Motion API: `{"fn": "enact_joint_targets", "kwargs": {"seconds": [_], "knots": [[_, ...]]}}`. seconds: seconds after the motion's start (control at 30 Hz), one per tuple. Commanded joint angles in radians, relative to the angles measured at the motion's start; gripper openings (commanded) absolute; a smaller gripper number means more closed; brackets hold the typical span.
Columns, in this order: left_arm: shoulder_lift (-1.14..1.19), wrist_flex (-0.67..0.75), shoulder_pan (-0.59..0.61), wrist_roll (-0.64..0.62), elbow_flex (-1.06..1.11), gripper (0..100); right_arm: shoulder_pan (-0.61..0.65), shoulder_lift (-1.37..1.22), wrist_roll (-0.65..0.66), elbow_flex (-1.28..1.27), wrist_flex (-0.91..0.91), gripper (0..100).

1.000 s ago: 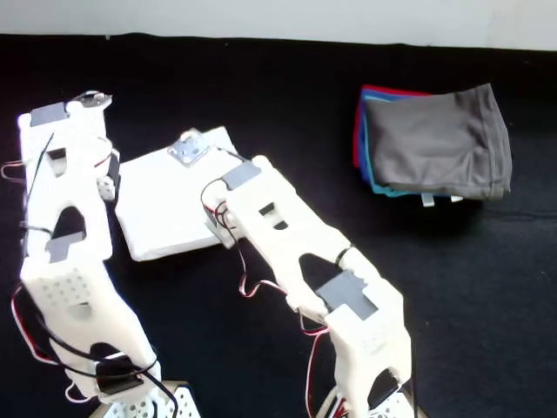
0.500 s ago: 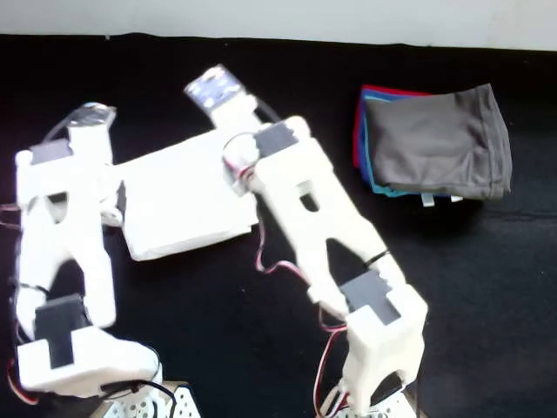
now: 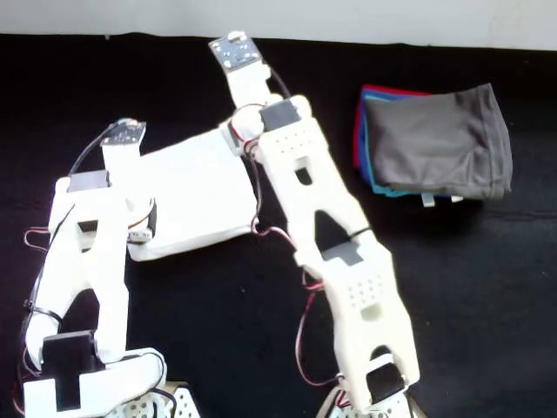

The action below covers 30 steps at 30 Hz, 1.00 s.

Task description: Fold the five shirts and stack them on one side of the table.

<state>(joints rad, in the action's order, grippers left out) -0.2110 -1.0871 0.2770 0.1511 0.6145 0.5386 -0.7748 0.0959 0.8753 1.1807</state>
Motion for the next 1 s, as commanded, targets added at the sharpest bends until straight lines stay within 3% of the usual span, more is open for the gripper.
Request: {"fn": "enact_joint_targets", "kwargs": {"seconds": [0.0,0.2,0.63,0.97], "knots": [[-0.038,0.049,-0.012,-0.008,0.051,1,0.038,-0.113,-0.009,0.162,-0.036,0.6],[-0.039,0.189,-0.010,-0.003,0.217,1,0.082,-0.309,-0.009,0.381,-0.038,0.6],[-0.050,0.184,0.082,0.031,0.249,1,0.042,-0.441,-0.005,0.469,-0.031,0.6],[-0.050,-0.158,0.143,0.029,-0.067,1,0.035,-0.354,-0.005,0.740,0.254,1.4]]}}
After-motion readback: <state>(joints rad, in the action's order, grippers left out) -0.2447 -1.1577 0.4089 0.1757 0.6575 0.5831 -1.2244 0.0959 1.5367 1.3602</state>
